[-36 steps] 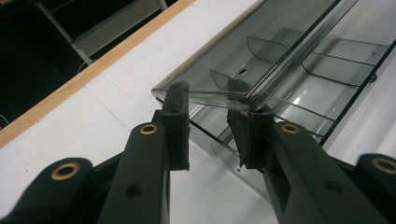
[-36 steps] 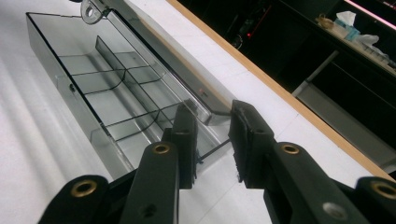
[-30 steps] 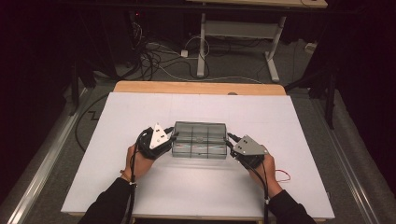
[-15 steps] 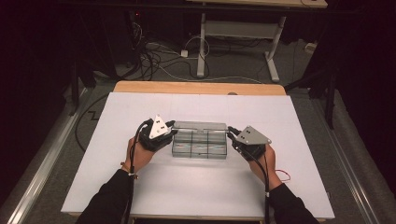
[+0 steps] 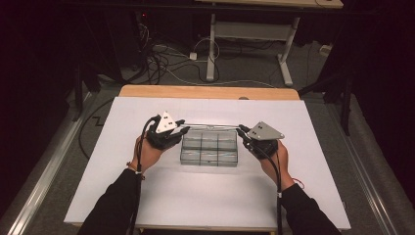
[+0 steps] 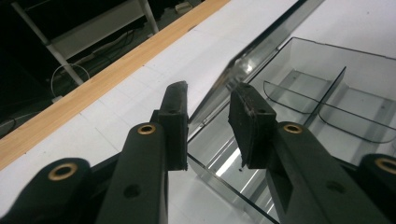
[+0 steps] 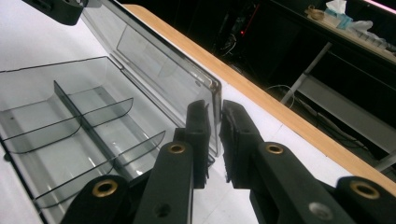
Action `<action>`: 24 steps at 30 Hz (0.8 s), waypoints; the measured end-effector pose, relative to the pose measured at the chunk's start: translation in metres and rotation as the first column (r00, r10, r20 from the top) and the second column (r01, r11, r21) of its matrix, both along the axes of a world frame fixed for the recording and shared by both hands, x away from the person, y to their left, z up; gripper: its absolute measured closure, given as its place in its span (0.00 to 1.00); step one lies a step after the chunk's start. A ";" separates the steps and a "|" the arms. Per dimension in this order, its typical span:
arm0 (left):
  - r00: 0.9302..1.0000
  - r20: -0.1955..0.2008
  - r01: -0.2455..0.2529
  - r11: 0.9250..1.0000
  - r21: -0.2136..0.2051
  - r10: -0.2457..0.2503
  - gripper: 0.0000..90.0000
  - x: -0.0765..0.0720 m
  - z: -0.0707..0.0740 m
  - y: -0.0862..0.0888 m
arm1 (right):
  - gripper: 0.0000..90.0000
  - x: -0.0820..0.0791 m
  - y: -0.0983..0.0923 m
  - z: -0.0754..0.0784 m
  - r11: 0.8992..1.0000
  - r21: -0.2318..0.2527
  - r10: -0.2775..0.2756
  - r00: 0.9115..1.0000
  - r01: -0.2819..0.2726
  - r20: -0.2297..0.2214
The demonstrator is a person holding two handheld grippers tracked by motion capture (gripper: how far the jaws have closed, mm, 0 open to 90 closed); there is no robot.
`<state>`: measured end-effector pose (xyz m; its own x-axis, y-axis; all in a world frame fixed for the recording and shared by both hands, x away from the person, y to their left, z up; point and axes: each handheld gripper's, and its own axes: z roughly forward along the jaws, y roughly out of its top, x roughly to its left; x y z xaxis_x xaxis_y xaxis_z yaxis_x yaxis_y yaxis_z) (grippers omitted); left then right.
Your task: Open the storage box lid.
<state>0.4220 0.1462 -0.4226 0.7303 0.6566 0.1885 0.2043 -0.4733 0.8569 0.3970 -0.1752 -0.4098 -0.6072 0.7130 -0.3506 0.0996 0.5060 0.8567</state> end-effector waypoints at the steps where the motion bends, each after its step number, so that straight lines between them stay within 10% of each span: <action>1: 1.000 -0.001 -0.001 1.000 -0.004 0.001 0.73 0.001 0.000 0.000 | 0.91 0.000 0.000 0.000 1.000 0.000 0.000 1.000 0.000 0.000; 24: 0.998 -0.014 -0.059 0.995 -0.074 0.058 0.69 0.022 -0.008 -0.007 | 0.91 0.035 0.001 -0.014 0.993 0.108 -0.044 0.998 0.049 -0.052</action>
<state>0.4441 0.1394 -0.4304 0.6923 0.7100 0.1291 0.2397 -0.3950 0.8869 0.4321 -0.1747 -0.4236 -0.5872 0.7731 -0.2398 0.1645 0.4041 0.8998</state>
